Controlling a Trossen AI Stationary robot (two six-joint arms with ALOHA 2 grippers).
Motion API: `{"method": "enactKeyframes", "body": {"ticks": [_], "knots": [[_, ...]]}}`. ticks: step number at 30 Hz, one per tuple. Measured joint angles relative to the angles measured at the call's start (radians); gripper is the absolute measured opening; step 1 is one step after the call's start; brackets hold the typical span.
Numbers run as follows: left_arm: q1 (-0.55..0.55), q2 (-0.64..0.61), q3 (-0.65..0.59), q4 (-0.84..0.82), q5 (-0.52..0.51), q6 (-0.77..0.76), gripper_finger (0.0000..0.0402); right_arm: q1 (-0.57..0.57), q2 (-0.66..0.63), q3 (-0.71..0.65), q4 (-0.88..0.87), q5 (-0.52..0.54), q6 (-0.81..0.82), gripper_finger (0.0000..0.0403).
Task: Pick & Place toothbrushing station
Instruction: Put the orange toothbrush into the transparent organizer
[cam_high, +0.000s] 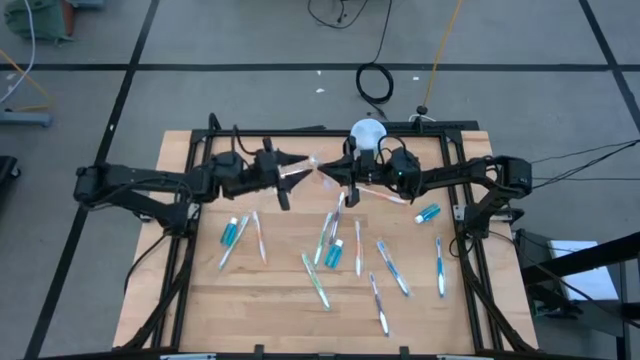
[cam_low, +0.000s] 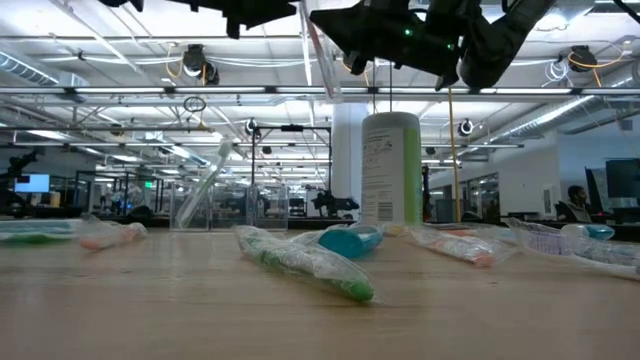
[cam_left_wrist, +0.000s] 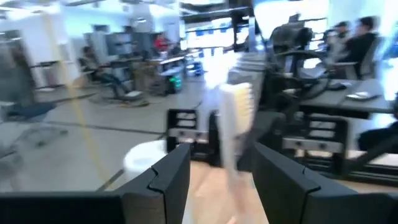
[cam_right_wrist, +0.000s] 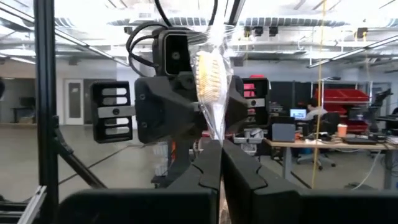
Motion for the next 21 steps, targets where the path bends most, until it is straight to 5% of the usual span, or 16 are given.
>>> {"method": "enactKeyframes", "body": {"ticks": [14, 21], "knots": [[0.073, 0.101, -0.001, 0.121, 0.113, -0.04, 0.0168, -0.001, 0.0, -0.001, -0.011, 0.001, -0.016, 0.0], [0.076, 0.113, -0.001, 0.143, 0.117, -0.022, 0.0069, -0.002, 0.0, -0.002, -0.019, 0.008, -0.018, 0.0]]}}
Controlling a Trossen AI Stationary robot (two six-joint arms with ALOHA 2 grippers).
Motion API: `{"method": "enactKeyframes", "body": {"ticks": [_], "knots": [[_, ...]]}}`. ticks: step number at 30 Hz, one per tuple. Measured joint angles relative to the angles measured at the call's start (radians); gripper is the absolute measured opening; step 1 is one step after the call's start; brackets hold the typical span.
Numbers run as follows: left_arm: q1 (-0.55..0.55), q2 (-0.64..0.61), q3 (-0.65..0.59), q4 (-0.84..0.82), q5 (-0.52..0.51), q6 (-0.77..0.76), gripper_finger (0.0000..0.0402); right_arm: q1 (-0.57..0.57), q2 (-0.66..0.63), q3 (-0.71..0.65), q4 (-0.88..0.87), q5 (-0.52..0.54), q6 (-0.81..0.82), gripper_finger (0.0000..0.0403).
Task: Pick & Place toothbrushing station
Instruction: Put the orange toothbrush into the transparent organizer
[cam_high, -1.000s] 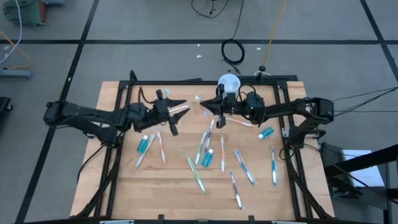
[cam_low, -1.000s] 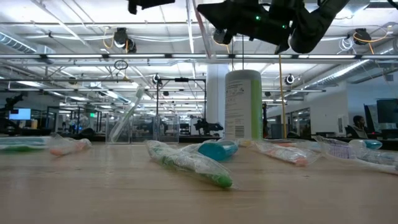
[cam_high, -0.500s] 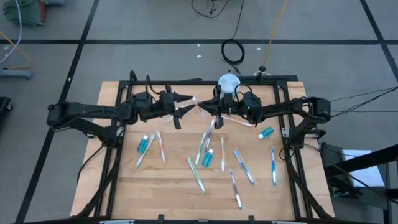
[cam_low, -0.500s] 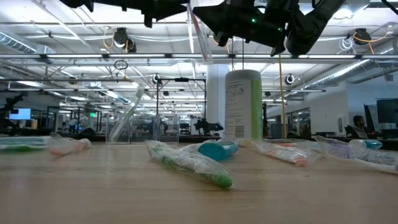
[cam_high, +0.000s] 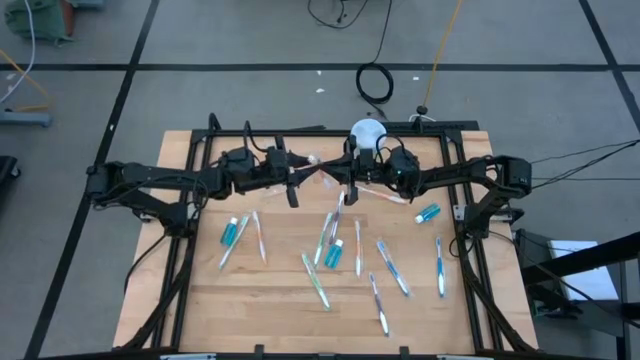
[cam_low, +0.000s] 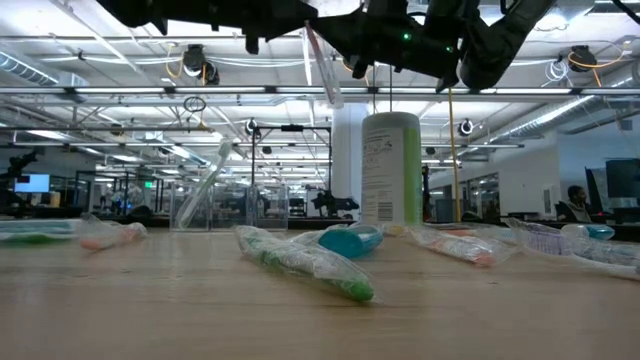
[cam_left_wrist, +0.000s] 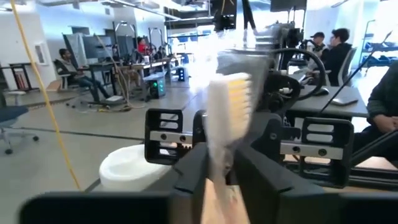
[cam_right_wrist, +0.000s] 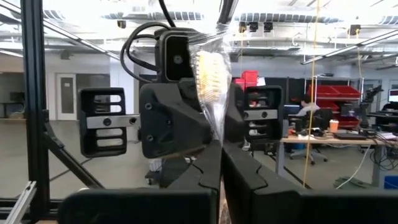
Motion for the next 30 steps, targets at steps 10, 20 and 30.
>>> {"method": "enactKeyframes", "body": {"ticks": [10, 20, 30], "knots": [[-0.003, -0.002, 0.0, -0.013, -0.015, -0.003, 0.002, -0.009, 0.0, 0.0, -0.038, -0.003, -0.003, 0.0004], [-0.003, -0.04, 0.0, -0.133, -0.109, 0.003, 0.0007, -0.015, -0.029, 0.0, -0.179, -0.008, -0.016, 0.0091], [0.04, -0.169, 0.001, -0.218, -0.228, 0.076, 0.0007, -0.014, -0.109, -0.001, -0.454, 0.074, -0.078, 0.0166]]}}
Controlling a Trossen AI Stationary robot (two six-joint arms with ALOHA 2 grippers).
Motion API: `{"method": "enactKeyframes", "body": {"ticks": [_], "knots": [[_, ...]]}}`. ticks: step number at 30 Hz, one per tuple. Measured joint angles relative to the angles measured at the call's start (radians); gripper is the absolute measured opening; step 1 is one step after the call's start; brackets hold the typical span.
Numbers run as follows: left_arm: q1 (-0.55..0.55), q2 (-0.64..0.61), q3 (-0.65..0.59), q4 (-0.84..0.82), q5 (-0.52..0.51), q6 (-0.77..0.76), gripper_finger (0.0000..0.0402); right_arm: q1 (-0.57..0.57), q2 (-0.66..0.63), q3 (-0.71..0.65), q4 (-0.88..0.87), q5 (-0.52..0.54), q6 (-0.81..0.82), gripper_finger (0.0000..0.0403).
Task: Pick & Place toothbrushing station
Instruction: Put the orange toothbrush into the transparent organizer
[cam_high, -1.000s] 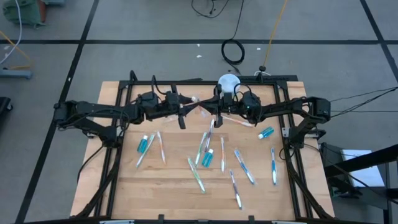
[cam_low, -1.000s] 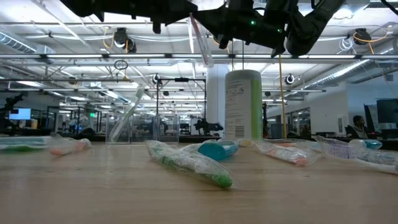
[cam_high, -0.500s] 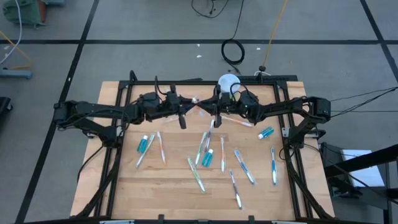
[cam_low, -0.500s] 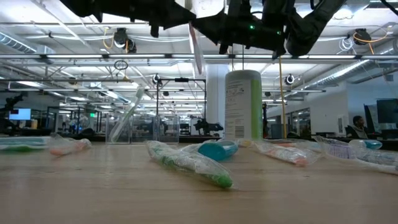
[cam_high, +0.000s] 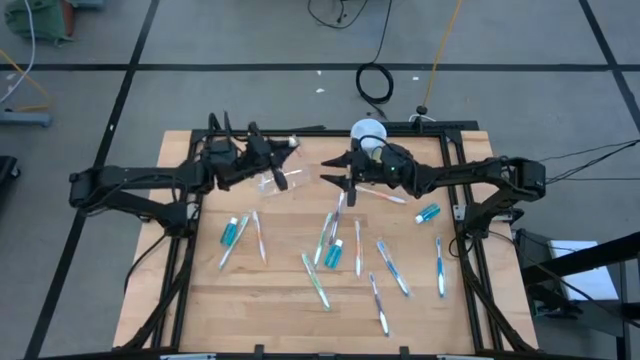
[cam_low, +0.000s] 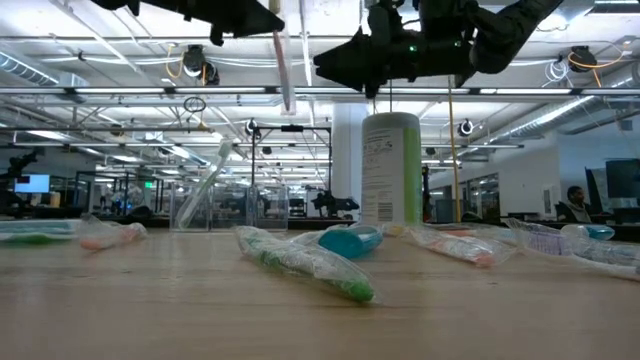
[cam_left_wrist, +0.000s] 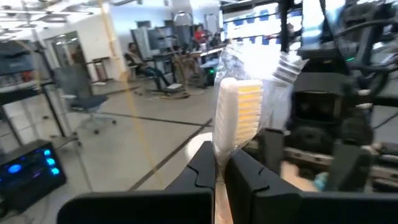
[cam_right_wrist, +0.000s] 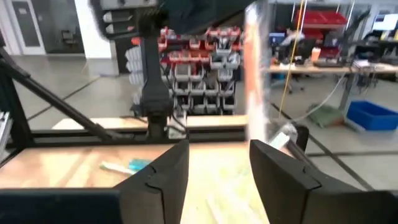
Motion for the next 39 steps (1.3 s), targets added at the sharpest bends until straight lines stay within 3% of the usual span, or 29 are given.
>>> {"method": "enactKeyframes", "body": {"ticks": [9, 15, 22, 31, 39], "knots": [[0.177, 0.024, 0.0, -0.085, 0.076, -0.096, 0.0006, 0.002, 0.001, 0.0, -0.08, -0.003, 0.055, 0.0166], [0.231, 0.121, -0.001, -0.107, 0.169, -0.135, 0.0006, 0.015, 0.0, 0.0, -0.078, -0.003, 0.052, 0.0166], [0.221, 0.263, -0.001, -0.097, 0.053, -0.186, 0.0006, 0.034, 0.001, 0.0, -0.085, -0.003, 0.049, 0.0165], [0.201, 0.41, -0.001, -0.084, -0.101, -0.359, 0.0009, 0.033, 0.001, 0.0, -0.085, -0.003, 0.049, 0.0167], [0.174, 0.449, -0.002, -0.063, -0.158, -0.443, 0.0016, 0.033, 0.001, 0.0, -0.085, -0.004, 0.049, 0.0167]]}}
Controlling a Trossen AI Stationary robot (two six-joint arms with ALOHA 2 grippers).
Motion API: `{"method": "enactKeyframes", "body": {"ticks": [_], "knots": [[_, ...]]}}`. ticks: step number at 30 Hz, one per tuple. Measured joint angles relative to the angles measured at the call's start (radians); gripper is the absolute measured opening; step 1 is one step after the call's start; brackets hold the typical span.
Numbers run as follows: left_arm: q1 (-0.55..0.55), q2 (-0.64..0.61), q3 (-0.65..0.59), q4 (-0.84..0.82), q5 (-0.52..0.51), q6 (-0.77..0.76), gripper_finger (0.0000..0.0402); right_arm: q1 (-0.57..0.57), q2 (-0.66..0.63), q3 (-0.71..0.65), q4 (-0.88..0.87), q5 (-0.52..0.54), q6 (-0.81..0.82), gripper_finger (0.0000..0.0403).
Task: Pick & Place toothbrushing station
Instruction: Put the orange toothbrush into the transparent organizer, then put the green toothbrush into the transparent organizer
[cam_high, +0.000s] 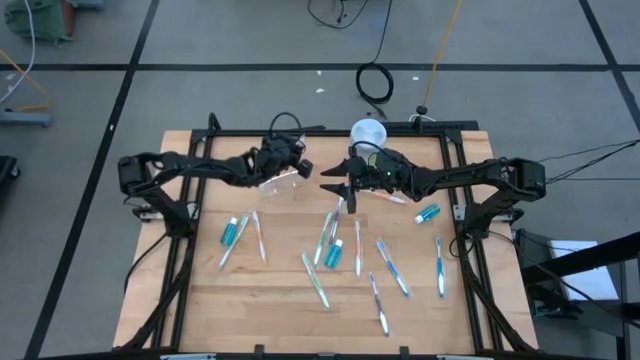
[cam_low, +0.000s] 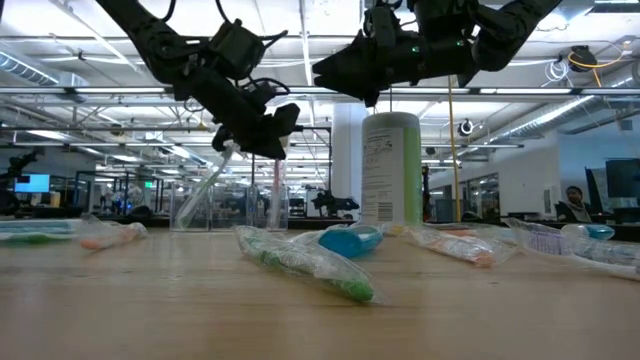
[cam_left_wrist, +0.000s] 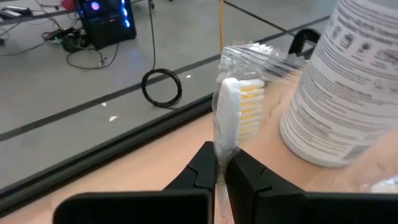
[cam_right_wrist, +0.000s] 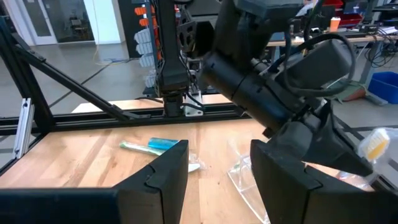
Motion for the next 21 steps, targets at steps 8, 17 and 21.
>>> {"method": "enactKeyframes", "body": {"ticks": [8, 17, 21], "knots": [[-0.033, -0.004, 0.0, -0.03, -0.05, 0.079, 0.0075, 0.0, 0.0, 0.0, 0.0, 0.001, 0.0, 0.0167], [-0.055, -0.041, 0.0, -0.091, -0.103, 0.089, 0.0127, 0.0, 0.0, 0.0, 0.0, 0.002, 0.002, 0.0167], [-0.074, -0.088, 0.0, -0.096, -0.105, 0.135, 0.0133, 0.0, 0.0, 0.0, 0.0, 0.003, 0.003, 0.0167]]}}
